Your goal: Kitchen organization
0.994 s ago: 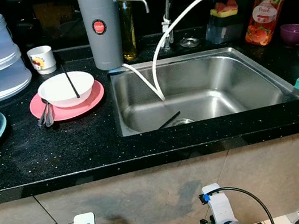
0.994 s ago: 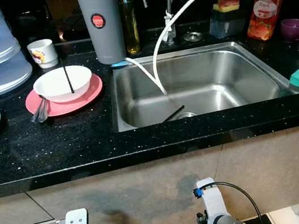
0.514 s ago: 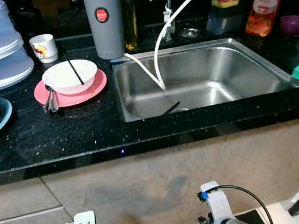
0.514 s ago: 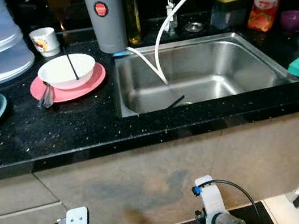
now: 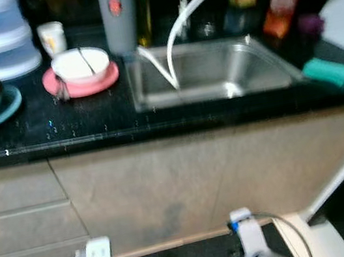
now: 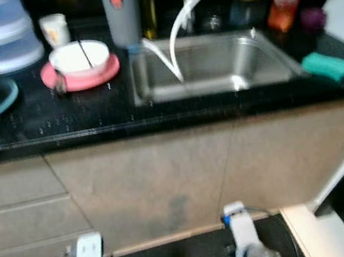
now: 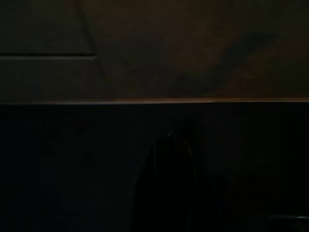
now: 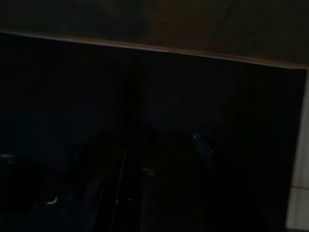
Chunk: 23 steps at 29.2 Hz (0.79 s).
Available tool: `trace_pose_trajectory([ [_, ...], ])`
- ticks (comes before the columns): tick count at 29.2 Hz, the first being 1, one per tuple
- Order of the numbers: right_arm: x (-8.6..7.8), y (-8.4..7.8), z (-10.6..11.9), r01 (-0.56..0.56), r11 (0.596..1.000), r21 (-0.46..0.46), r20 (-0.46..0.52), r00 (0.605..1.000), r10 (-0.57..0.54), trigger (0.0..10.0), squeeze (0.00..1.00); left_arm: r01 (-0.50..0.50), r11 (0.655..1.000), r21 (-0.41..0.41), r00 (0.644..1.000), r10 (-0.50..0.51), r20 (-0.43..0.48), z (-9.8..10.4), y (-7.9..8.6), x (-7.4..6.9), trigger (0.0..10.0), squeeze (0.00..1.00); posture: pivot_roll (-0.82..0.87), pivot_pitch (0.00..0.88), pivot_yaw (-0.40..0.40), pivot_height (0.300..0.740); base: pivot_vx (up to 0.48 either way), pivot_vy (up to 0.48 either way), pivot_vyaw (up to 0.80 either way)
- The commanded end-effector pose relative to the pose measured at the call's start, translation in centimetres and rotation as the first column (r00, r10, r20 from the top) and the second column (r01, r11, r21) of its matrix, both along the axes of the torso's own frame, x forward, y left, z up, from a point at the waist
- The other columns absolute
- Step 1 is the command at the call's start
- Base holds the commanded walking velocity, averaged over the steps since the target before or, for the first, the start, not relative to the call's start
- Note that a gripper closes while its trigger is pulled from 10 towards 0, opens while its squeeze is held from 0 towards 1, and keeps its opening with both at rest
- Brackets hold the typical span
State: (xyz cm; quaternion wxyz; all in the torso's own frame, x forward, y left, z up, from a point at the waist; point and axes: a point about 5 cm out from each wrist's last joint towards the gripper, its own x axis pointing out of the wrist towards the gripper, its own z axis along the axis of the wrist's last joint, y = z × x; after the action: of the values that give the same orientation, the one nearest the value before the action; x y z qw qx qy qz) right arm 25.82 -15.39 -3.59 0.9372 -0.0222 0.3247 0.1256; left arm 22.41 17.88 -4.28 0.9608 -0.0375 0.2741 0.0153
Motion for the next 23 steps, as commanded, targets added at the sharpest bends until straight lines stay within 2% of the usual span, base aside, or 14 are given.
trace_pose_trajectory([
  [1, -0.3, -0.3, -0.2, 0.007, 1.0, -0.004, -0.011, 1.0, -0.007, 10.0, 0.0, -0.001, 1.0, 0.009, 1.0, 0.001, -0.021, -0.2, 0.1, -0.2, 10.0, 0.0, -0.03, 0.093, -0.049, 0.74, 0.0, 0.0, 0.0],
  [7, -0.1, -0.3, -0.1, 0.005, 1.0, 0.003, 0.001, 1.0, -0.005, 10.0, 0.0, 0.005, 1.0, 0.017, 1.0, -0.005, -0.004, 0.2, 0.2, 0.1, 10.0, 0.0, -0.03, 0.091, -0.049, 0.74, 0.0, 0.0, 0.0],
  [10, 0.7, -0.2, 0.8, -0.002, 0.999, 0.036, 0.065, 0.998, 0.0, 10.0, 0.0, 0.009, 0.996, 0.086, 0.995, -0.017, 0.093, 1.5, 0.6, 0.8, 10.0, 0.0, -0.03, 0.092, -0.048, 0.74, 0.0, 0.0, 0.0],
  [11, 1.2, 0.0, 1.4, -0.005, 0.998, 0.067, 0.103, 0.995, -0.002, 10.0, 0.0, -0.021, 0.995, 0.1, 0.991, 0.007, 0.136, 2.2, 1.0, 1.2, 10.0, 0.0, -0.03, 0.093, -0.048, 0.74, 0.0, 0.0, 0.0],
  [12, 2.3, 0.3, 2.8, -0.027, 0.99, 0.136, 0.185, 0.983, 0.001, 10.0, 0.0, -0.078, 0.989, 0.128, 0.973, 0.048, 0.225, 3.9, 1.8, 1.9, 10.0, 0.0, -0.02, 0.092, -0.047, 0.74, 0.0, 0.0, 0.0],
  [13, 2.3, 0.3, 2.8, -0.027, 0.99, 0.136, 0.185, 0.983, 0.001, 10.0, 0.0, -0.078, 0.989, 0.128, 0.973, 0.048, 0.225, 3.9, 1.8, 1.9, 10.0, 0.0, -0.02, 0.092, -0.047, 0.74, 0.0, 0.0, 0.0],
  [14, 2.8, 0.4, 3.5, -0.044, 0.985, 0.167, 0.226, 0.974, 0.006, 10.0, 0.0, -0.103, 0.984, 0.142, 0.961, 0.062, 0.269, 4.7, 2.1, 2.2, 10.0, 0.0, -0.02, 0.092, -0.047, 0.74, 0.0, 0.0, 0.0],
  [15, 3.5, 0.7, 4.6, -0.074, 0.963, 0.258, 0.276, 0.961, 0.0, 10.0, 0.0, -0.117, 0.983, 0.139, 0.944, 0.067, 0.324, 5.9, 2.3, 2.5, 10.0, 0.0, -0.02, 0.09, -0.048, 0.74, 0.0, 0.0, 0.0],
  [16, 3.5, 0.7, 4.6, -0.074, 0.963, 0.258, 0.276, 0.961, 0.0, 10.0, 0.0, -0.117, 0.983, 0.139, 0.944, 0.067, 0.324, 5.9, 2.3, 2.5, 10.0, 0.0, -0.02, 0.09, -0.048, 0.74, 0.0, 0.0, 0.0],
  [17, 4.5, 1.5, 7.5, -0.21, 0.818, 0.536, 0.363, 0.932, 0.001, 10.0, 0.0, -0.116, 0.986, 0.12, 0.884, 0.048, 0.466, 9.0, 2.4, 3.0, 10.0, 0.0, -0.01, 0.088, -0.049, 0.74, 0.0, 0.0, 0.0],
  [18, 4.8, 1.5, 9.4, -0.289, 0.704, 0.648, 0.408, 0.913, 0.0, 10.0, 0.0, -0.105, 0.988, 0.113, 0.838, 0.027, 0.545, 10.9, 2.3, 3.1, 10.0, 0.0, -0.01, 0.086, -0.048, 0.74, 0.0, 0.0, 0.0],
  [19, 4.8, 1.5, 9.4, -0.289, 0.704, 0.648, 0.408, 0.913, 0.0, 10.0, 0.0, -0.105, 0.988, 0.113, 0.838, 0.027, 0.545, 10.9, 2.3, 3.1, 10.0, 0.0, -0.01, 0.086, -0.048, 0.74, 0.0, 0.0, 0.0],
  [21, 4.9, 1.4, 11.9, -0.406, 0.558, 0.723, 0.472, 0.881, 0.029, 10.0, 0.0, -0.101, 0.988, 0.118, 0.767, 0.002, 0.641, 13.5, 2.1, 3.1, 10.0, 0.0, -0.01, 0.081, -0.045, 0.74, 0.0, 0.0, 0.0],
  [23, 4.8, 1.1, 15.1, -0.541, 0.425, 0.726, 0.565, 0.821, 0.079, 10.0, 0.0, -0.125, 0.98, 0.156, 0.658, -0.035, 0.752, 17.2, 1.8, 3.1, 10.0, 0.0, -0.01, 0.076, -0.044, 0.74, 0.0, 0.0, 0.0],
])
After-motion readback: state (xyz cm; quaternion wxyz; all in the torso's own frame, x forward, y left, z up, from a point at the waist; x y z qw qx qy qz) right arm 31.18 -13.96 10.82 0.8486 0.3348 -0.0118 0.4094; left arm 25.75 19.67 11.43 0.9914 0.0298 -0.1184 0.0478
